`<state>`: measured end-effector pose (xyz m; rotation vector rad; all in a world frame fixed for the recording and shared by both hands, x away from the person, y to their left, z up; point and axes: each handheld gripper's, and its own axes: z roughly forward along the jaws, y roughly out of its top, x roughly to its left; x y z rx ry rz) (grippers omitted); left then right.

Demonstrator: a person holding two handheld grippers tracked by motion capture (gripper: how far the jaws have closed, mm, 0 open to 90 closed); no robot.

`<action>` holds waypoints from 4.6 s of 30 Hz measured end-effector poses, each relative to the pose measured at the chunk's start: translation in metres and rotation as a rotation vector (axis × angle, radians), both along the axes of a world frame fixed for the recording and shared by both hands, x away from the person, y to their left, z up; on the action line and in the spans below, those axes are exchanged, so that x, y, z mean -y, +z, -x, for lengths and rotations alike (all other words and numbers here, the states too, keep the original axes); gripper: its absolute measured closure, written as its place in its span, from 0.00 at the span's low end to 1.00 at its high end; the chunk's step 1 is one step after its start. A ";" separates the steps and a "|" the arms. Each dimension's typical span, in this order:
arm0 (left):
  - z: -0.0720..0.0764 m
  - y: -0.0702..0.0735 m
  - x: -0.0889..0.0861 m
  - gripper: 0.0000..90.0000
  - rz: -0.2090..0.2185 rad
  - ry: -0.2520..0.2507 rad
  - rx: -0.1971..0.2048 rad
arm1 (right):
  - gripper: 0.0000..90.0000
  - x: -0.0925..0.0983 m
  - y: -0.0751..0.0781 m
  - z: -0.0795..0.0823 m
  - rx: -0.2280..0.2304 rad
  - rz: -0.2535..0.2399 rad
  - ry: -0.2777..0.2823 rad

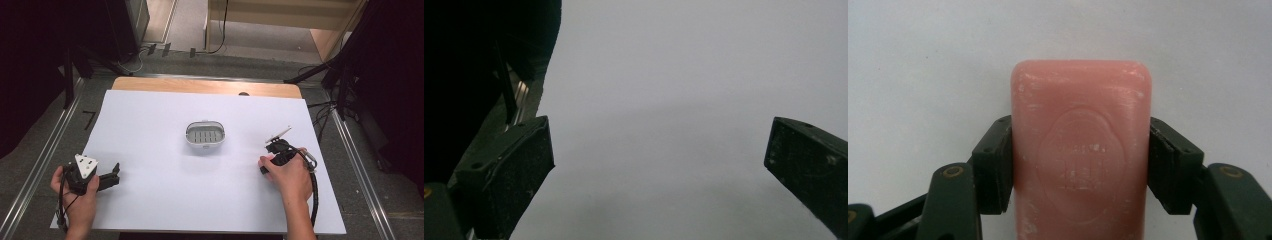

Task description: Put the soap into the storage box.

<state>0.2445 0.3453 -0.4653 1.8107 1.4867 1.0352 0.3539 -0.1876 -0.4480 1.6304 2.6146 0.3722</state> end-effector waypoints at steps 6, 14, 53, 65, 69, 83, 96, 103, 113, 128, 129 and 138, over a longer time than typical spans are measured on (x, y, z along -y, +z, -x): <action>0.000 0.000 0.000 0.00 -0.004 0.001 0.002 | 0.43 0.004 0.002 0.000 0.012 -0.029 0.036; 0.000 0.000 0.000 0.00 0.003 0.001 0.003 | 0.42 0.005 0.009 0.000 0.009 -0.061 0.077; 0.000 0.000 -0.001 0.00 0.009 0.000 -0.002 | 0.43 -0.023 0.036 -0.019 0.066 -0.022 0.415; -0.001 0.000 -0.002 0.00 0.019 0.001 -0.012 | 0.43 -0.035 0.045 -0.031 0.060 -0.016 0.495; -0.001 0.000 -0.002 0.00 0.022 -0.001 -0.011 | 0.43 -0.037 0.049 -0.035 0.063 -0.006 0.502; -0.002 0.000 -0.003 0.00 0.034 0.002 -0.017 | 0.43 -0.046 0.056 -0.047 0.084 -0.031 0.550; -0.001 0.000 -0.004 0.00 0.037 0.010 -0.006 | 0.43 -0.057 0.060 -0.054 0.103 -0.047 0.597; -0.001 0.001 -0.004 0.00 0.039 0.011 -0.009 | 0.43 -0.066 0.063 -0.058 0.119 -0.051 0.636; -0.002 0.001 -0.005 0.00 0.049 0.010 -0.014 | 0.43 -0.080 0.069 -0.062 0.134 -0.057 0.679; -0.003 0.001 -0.005 0.00 0.047 0.018 -0.027 | 0.43 -0.098 0.075 -0.071 0.128 -0.081 0.749; -0.003 0.001 -0.005 0.00 0.044 0.016 -0.025 | 0.43 -0.099 0.076 -0.070 0.126 -0.083 0.739; -0.003 0.001 -0.005 0.00 0.051 0.018 -0.027 | 0.43 -0.107 0.073 -0.073 0.125 -0.102 0.773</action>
